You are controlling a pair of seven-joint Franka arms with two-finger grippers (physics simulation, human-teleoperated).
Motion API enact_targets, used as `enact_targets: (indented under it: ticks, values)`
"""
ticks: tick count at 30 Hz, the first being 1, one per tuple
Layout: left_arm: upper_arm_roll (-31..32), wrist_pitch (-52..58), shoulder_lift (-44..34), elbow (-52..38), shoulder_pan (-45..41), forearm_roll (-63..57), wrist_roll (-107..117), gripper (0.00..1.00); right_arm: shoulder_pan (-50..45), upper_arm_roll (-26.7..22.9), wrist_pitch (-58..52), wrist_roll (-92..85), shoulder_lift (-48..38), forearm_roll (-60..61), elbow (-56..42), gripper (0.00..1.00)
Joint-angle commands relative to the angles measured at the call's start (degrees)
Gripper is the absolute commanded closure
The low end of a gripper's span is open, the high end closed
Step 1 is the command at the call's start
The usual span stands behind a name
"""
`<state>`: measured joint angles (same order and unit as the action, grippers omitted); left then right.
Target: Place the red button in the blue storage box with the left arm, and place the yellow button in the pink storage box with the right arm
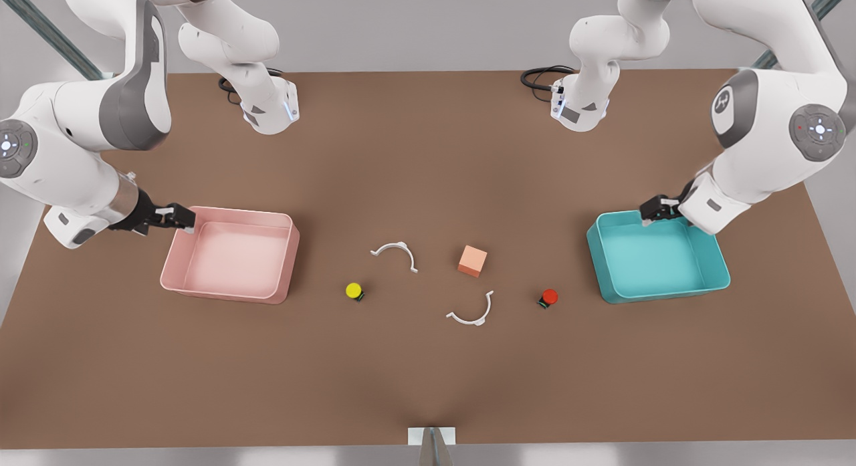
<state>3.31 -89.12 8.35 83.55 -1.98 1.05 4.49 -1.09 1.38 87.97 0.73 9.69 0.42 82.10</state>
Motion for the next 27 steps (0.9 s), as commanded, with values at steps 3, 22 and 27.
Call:
enact_targets:
  ticks: [3, 22, 27]
  values:
    - [0.7, -2.3, 4.1, -0.1, -5.0, 0.0, 0.9, 0.0, -0.1, 0.2, 1.6, 0.8, 0.5, -0.5, -0.5, 0.0]
    - [-0.4, -49.0, 25.9, 11.6, -11.9, -0.3, -27.7, 0.0, -21.6, 3.7, 30.9, 27.7, 30.9, -2.1, -10.5, 0.0]
    - [-0.4, -48.8, 29.7, 13.0, -12.2, -0.3, -27.3, 0.0, -21.6, 3.6, 33.2, 27.2, 31.1, -2.3, -6.2, 0.0]
